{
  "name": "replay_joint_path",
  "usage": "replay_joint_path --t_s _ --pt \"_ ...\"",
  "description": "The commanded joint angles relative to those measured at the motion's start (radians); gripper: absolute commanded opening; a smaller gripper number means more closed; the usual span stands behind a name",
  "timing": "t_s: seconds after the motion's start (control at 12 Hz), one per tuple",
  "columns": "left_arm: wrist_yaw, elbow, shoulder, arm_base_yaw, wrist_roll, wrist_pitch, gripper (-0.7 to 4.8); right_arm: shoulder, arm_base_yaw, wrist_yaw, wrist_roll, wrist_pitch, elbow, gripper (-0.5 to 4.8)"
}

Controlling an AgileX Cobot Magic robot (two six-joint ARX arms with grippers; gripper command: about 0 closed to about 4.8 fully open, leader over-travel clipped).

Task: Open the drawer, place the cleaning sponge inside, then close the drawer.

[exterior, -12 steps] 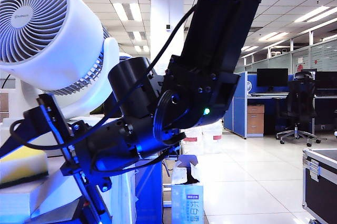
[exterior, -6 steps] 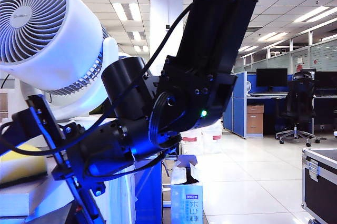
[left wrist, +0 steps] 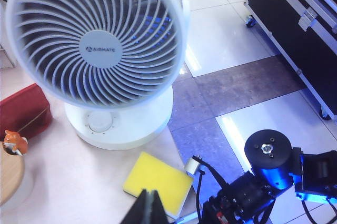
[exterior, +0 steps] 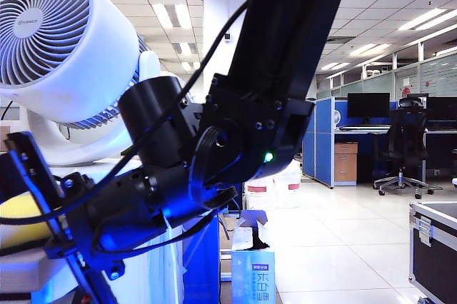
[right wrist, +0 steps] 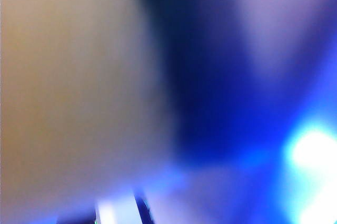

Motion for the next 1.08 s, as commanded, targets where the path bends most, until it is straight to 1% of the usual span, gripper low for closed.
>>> replay_joint_path --t_s 0.08,0.42,0.83,1.08 --pt "0.003 0.003 0.000 0.000 0.005 -0.003 -0.05 -0.031 0.058 -0.047 -0.014 0.136 0.019 4.79" --pt "0.002 0.003 0.000 0.000 0.008 -0.025 -0.05 -0.040 0.099 -0.070 -0.013 0.136 0.011 4.79" --pt "0.002 0.003 0.000 0.000 0.008 -0.024 -0.05 -0.070 0.100 -0.051 -0.013 0.139 -0.029 4.79" --pt "0.002 0.003 -0.001 0.000 0.008 -0.024 -0.05 -0.072 0.078 -0.053 -0.005 0.088 -0.030 4.79"
